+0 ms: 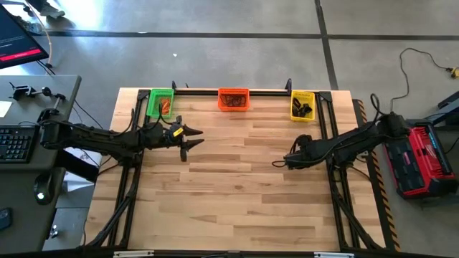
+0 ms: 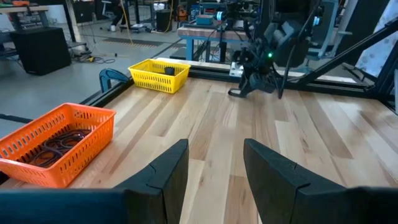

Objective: Sort rubber bands into baskets
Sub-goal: Put the black rubber band into the yellow bin

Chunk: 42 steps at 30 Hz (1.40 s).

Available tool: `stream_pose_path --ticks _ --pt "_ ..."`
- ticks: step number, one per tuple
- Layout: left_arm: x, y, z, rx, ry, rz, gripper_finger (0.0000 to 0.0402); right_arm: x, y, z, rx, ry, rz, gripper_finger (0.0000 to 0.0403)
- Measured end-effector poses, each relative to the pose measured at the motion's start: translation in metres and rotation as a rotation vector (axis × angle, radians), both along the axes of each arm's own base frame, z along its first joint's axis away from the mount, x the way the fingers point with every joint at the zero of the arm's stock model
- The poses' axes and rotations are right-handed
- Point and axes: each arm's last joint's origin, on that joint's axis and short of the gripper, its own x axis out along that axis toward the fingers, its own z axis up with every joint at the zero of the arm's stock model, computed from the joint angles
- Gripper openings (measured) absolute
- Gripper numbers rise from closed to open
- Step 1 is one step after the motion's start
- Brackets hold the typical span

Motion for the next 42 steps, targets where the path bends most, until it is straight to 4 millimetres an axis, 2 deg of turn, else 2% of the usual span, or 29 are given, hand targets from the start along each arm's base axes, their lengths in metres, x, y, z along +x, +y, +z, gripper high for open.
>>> stream_pose_path --ticks 5,8,11,13,17,21,27,33,38,42 --pt "0.000 0.000 0.000 0.002 -0.003 0.000 0.0146 -0.002 0.000 -0.005 0.014 -0.013 -0.006 0.0120" --pt "0.000 0.000 0.000 0.011 -0.002 -0.002 0.0146 -0.001 0.000 -0.005 0.019 -0.016 0.018 0.0080" --pt "0.000 0.000 0.000 0.020 0.000 -0.003 0.0146 0.000 0.000 -0.005 0.022 -0.013 0.044 0.0023" --pt "0.000 0.000 0.000 0.020 0.000 -0.003 0.0146 0.002 0.001 -0.004 0.027 -0.021 0.071 0.0008" --pt "0.000 0.000 0.000 0.020 0.000 -0.003 0.0146 0.015 0.001 0.010 -0.017 -0.063 0.128 0.0012" --pt "0.000 0.000 0.000 0.020 -0.001 -0.003 0.0146 0.029 -0.007 0.036 -0.104 -0.062 0.168 0.0003" --pt "0.000 0.000 0.001 0.021 -0.005 -0.002 0.0146 0.040 -0.047 0.073 -0.206 0.020 0.154 0.0001" --pt "0.000 0.000 0.001 0.021 -0.009 -0.003 0.0146 0.039 -0.107 0.096 -0.248 0.077 0.145 0.0001" --pt "0.000 0.000 0.002 0.023 -0.018 -0.002 0.0146 0.024 -0.162 0.095 -0.224 0.021 0.109 0.0000" --pt "0.000 0.000 0.003 0.039 -0.021 -0.004 0.0146 0.006 -0.195 0.085 -0.244 -0.066 0.051 0.0000"
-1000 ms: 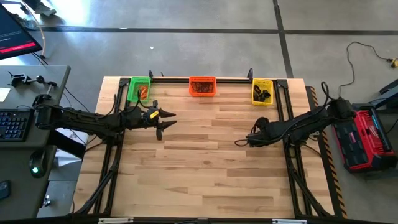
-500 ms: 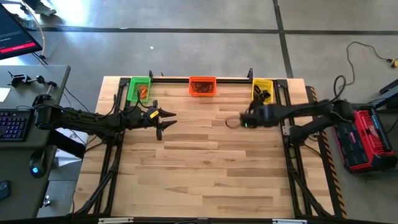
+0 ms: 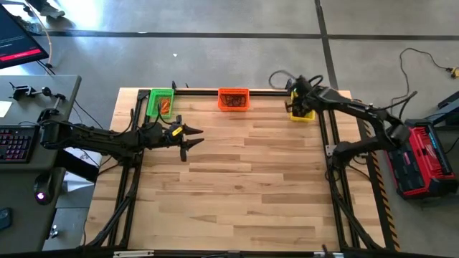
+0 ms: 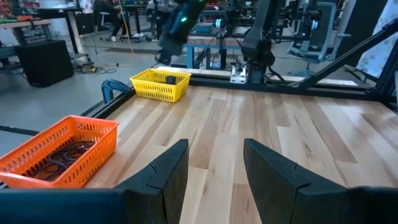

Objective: Sort rubber bands into baskets
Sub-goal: Put the black rubber band into the yellow bin

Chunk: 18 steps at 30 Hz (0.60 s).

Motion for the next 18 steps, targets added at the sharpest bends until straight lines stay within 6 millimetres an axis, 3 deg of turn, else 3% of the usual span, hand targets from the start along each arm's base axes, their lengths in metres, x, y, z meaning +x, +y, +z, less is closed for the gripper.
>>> stream_pose_path --ticks 6,18 --pt "0.000 0.000 0.000 0.004 -0.004 0.000 0.0146 -0.011 -0.029 -0.011 -0.017 -0.079 -0.054 0.0000" --pt "0.000 0.000 0.000 0.010 0.000 -0.001 0.0146 -0.012 -0.056 -0.052 0.065 -0.023 -0.135 0.0000"
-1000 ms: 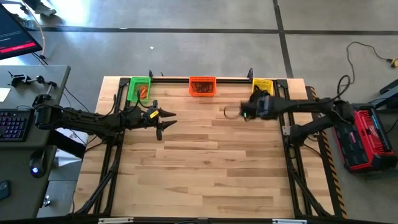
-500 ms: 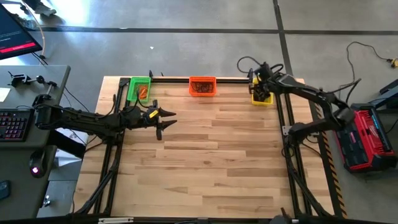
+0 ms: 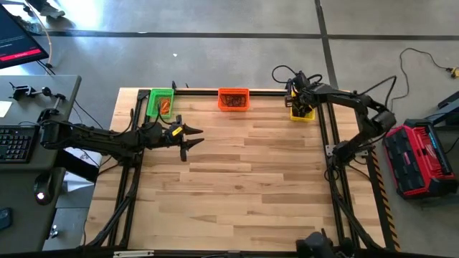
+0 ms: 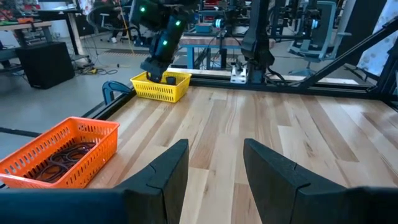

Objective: Sort rubber bands into baskets
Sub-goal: Put the black rubber band into the yellow bin, then return to Home Position

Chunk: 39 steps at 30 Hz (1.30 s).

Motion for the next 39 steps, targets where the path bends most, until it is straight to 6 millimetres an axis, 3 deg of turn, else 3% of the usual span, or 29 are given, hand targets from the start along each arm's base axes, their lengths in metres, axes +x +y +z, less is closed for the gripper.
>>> stream_pose_path --ticks 5,14,18,23,29,35,39 --pt "0.000 0.000 0.000 0.000 0.001 0.000 0.0146 -0.003 -0.002 -0.006 0.024 0.008 -0.028 0.0021" --pt "0.000 0.000 0.000 0.000 0.001 0.001 0.0146 0.001 -0.004 0.003 0.027 -0.001 0.006 0.0130" --pt "0.000 0.000 0.000 0.001 0.001 0.006 0.0146 0.010 -0.003 0.010 0.022 -0.003 0.066 0.0149" --pt "0.000 0.000 0.000 0.031 0.003 0.006 0.0136 0.027 0.009 0.020 -0.025 -0.049 0.240 0.0118" --pt "0.000 0.000 0.005 0.058 -0.041 0.003 0.0084 0.052 0.046 0.027 -0.170 -0.126 0.529 0.0014" --pt "0.000 0.000 0.006 0.065 -0.043 -0.010 0.0016 0.066 0.086 0.014 -0.271 -0.266 0.823 0.0012" --pt "0.001 0.000 0.007 0.084 -0.057 -0.026 0.0004 0.073 0.110 0.007 -0.270 -0.385 1.000 0.0003"
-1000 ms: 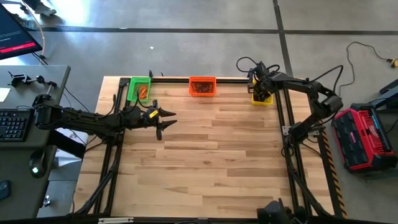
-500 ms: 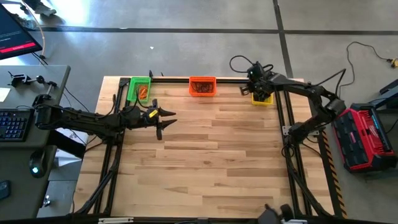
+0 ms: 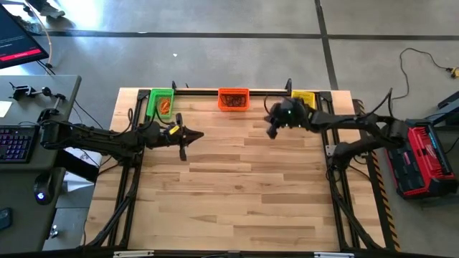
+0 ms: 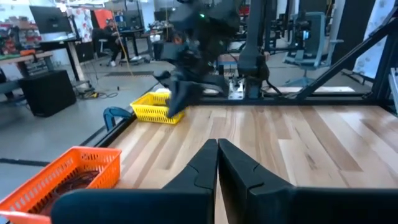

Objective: Sort rubber bands into baskets
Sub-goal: Return to Home Position

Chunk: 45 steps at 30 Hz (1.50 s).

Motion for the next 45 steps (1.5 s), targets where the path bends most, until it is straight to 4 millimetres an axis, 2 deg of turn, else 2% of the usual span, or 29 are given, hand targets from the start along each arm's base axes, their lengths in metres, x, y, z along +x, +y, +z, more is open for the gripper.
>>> stream_pose_path --ticks 7,10,16,21,32,40,45 --pt "-0.001 0.002 0.003 0.035 -0.014 -0.001 0.0001 0.007 0.046 0.000 -0.102 -0.096 0.277 0.0000" --pt "-0.003 0.003 0.006 0.037 -0.030 -0.006 0.0000 -0.002 0.059 0.004 -0.137 -0.156 0.320 0.0000" --pt "-0.009 0.007 0.011 0.041 -0.050 -0.026 0.0000 -0.033 0.079 0.009 -0.155 -0.265 0.350 0.0000" --pt "-0.017 0.010 0.014 0.038 -0.036 -0.004 0.0000 -0.059 0.088 0.011 -0.179 -0.363 0.354 0.0000" --pt "-0.037 0.009 0.022 0.053 -0.049 0.015 0.0000 -0.102 0.099 -0.008 -0.205 -0.549 0.363 0.0000" --pt "-0.059 0.007 -0.002 0.050 -0.230 0.054 0.0000 -0.117 0.103 -0.013 -0.210 -0.586 0.360 0.0000" --pt "-0.073 0.008 -0.009 0.036 -0.271 0.085 0.0000 -0.124 0.105 -0.014 -0.208 -0.584 0.362 0.0000"
